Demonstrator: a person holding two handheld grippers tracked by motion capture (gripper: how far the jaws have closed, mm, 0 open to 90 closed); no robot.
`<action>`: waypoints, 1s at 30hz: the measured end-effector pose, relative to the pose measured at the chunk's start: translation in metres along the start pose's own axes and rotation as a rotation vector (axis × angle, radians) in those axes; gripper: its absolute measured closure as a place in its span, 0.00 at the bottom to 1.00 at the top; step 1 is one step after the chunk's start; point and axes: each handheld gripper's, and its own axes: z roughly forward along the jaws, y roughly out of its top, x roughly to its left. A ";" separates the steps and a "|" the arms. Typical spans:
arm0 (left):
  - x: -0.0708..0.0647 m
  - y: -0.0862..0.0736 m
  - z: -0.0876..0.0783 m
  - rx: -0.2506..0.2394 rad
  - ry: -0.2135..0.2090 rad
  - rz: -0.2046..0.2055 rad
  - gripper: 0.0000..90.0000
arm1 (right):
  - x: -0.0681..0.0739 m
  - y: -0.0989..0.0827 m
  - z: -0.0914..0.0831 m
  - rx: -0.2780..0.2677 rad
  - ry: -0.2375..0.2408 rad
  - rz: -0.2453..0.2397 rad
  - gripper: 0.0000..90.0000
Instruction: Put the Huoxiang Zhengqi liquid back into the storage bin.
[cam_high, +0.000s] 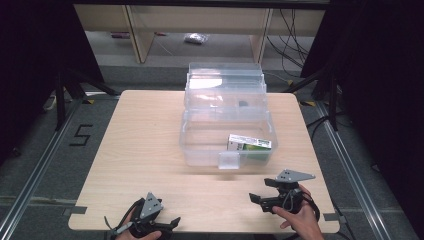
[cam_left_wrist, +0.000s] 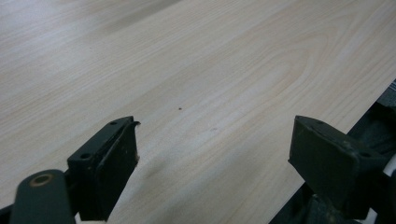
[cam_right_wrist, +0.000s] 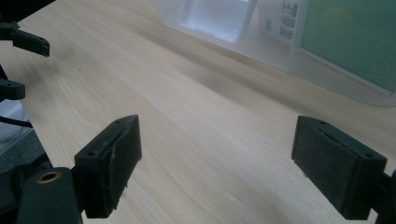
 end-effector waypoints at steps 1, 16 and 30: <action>0.000 0.000 -0.001 0.001 0.002 0.003 0.16 | 0.002 -0.001 0.000 0.002 0.003 0.023 0.19; 0.000 0.000 -0.001 0.004 0.006 0.007 0.16 | 0.004 -0.018 -0.005 0.017 -0.015 -0.035 0.19; -0.001 0.000 -0.001 -0.006 -0.001 -0.005 0.16 | 0.010 -0.028 -0.008 0.038 -0.017 -0.012 0.19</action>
